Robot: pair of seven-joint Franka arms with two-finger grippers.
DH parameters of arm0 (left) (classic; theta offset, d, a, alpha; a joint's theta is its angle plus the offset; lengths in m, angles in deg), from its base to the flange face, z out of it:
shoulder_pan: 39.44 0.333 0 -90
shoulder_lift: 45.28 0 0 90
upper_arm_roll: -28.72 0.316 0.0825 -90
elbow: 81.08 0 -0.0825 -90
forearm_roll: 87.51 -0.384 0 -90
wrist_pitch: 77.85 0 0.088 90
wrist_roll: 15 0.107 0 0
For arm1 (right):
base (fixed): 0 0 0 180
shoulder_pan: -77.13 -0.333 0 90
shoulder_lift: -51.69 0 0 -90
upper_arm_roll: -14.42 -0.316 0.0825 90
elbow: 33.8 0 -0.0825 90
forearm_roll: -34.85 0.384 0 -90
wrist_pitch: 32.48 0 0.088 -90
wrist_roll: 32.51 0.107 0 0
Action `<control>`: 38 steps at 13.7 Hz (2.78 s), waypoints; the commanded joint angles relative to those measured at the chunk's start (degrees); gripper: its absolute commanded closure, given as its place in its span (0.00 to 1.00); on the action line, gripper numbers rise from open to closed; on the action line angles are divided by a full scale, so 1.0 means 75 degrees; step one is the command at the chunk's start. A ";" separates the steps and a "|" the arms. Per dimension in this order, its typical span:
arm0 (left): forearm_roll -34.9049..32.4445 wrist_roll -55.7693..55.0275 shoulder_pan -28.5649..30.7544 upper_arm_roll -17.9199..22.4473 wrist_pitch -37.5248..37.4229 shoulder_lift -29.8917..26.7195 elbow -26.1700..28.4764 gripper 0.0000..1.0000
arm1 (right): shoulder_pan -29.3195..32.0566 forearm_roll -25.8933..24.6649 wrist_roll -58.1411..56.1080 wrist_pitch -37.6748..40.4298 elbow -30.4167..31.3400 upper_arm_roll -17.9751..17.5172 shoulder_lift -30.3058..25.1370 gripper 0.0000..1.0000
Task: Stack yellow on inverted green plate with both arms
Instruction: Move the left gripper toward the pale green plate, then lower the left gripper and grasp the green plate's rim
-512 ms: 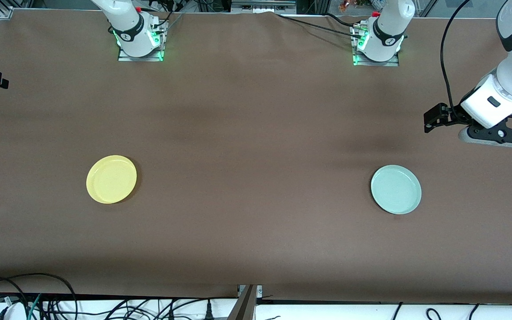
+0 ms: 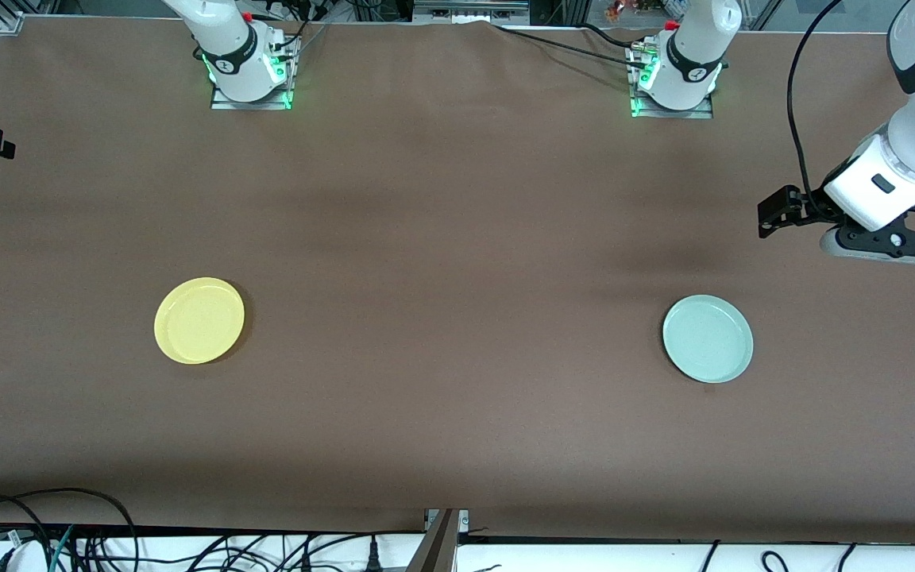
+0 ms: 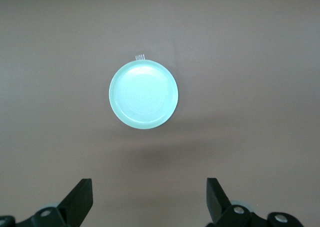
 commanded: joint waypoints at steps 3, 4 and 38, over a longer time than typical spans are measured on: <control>0.0071 0.0008 0.0020 0.0015 -0.0478 0.0390 -0.0329 0.00 | 0.0043 0.0204 -0.0024 -0.0001 -0.0079 0.0008 0.0031 0.00; 0.0059 0.0019 0.0043 0.0015 -0.0489 0.0449 -0.0446 0.00 | 0.0043 0.0204 -0.0024 -0.0001 -0.0079 0.0008 0.0031 0.00; -0.0410 0.5444 0.1473 -0.0067 0.4058 0.5583 -0.0845 1.00 | 0.0184 0.0263 -0.0130 0.0010 -0.0079 0.0184 0.0066 0.00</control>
